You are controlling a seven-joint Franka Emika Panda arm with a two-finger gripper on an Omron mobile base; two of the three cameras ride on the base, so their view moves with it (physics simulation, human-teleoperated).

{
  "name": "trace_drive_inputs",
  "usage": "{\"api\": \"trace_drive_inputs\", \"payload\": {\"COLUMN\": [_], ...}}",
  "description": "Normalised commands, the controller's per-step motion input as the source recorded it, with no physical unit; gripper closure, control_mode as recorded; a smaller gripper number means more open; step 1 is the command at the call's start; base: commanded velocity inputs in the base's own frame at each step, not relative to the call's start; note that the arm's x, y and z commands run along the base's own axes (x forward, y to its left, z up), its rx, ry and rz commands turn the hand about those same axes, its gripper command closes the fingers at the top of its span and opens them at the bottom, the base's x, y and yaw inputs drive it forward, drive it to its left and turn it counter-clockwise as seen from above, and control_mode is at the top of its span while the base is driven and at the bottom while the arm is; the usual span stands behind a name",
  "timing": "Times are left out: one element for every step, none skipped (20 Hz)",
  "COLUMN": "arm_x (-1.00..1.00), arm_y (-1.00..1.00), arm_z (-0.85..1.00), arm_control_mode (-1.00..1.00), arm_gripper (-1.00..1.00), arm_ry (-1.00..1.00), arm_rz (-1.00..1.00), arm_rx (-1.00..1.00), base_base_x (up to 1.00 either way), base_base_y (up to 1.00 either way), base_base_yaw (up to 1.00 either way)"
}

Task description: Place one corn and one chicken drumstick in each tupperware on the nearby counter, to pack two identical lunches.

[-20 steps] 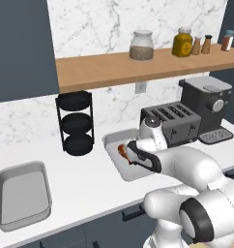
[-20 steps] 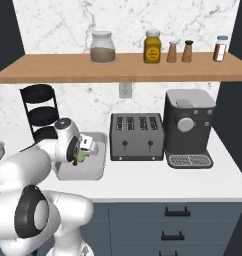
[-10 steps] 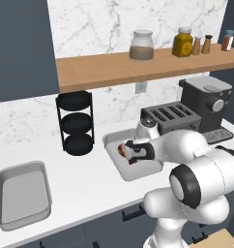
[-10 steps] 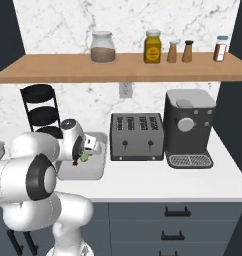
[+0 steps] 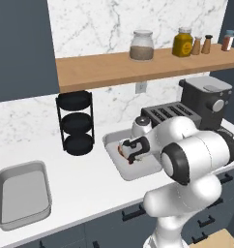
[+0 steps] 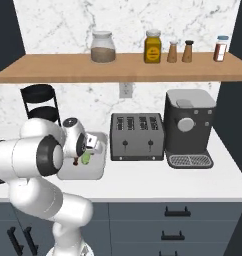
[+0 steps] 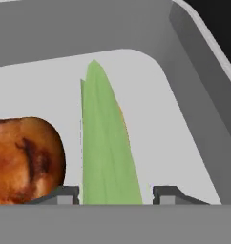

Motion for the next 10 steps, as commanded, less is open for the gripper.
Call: {"api": "trace_drive_inputs", "payload": {"arm_x": [0.00, -0.02, -0.18, -0.43, -0.61, -0.78, -0.86, -1.00, -1.00, -1.00], "arm_y": [0.00, 0.00, 0.00, 0.00, 0.00, 0.00, -0.04, -0.13, -0.19, -0.19], "arm_z": [0.19, 0.24, 0.26, 0.25, 0.27, 0.38, 0.45, 0.53, 0.59, 0.60], "arm_control_mode": [-1.00, -1.00, -1.00, -1.00, -1.00, -1.00, -1.00, -1.00, -1.00, -1.00], "arm_gripper": [-1.00, -1.00, -1.00, -1.00, -1.00, -1.00, -1.00, -1.00, -1.00, -1.00], "arm_ry": [0.00, 0.00, 0.00, 0.00, 0.00, 0.00, -0.01, -0.06, -0.06, -0.08], "arm_rz": [-0.08, -0.08, -0.08, -0.07, -0.08, -0.08, -0.08, -0.08, -0.06, -0.05], "arm_rx": [0.00, 0.00, 0.00, 0.00, 0.00, 0.00, 0.00, 0.00, 0.00, 0.01], "base_base_x": [0.00, 0.00, 0.00, 0.00, 0.00, 0.00, 0.00, 0.00, 0.00, 0.00], "base_base_y": [0.00, 0.00, 0.00, 0.00, 0.00, 0.00, 0.00, 0.00, 0.00, 0.00], "base_base_yaw": [0.00, 0.00, 0.00, 0.00, 0.00, 0.00, 0.00, 0.00, 0.00, 0.00]}}
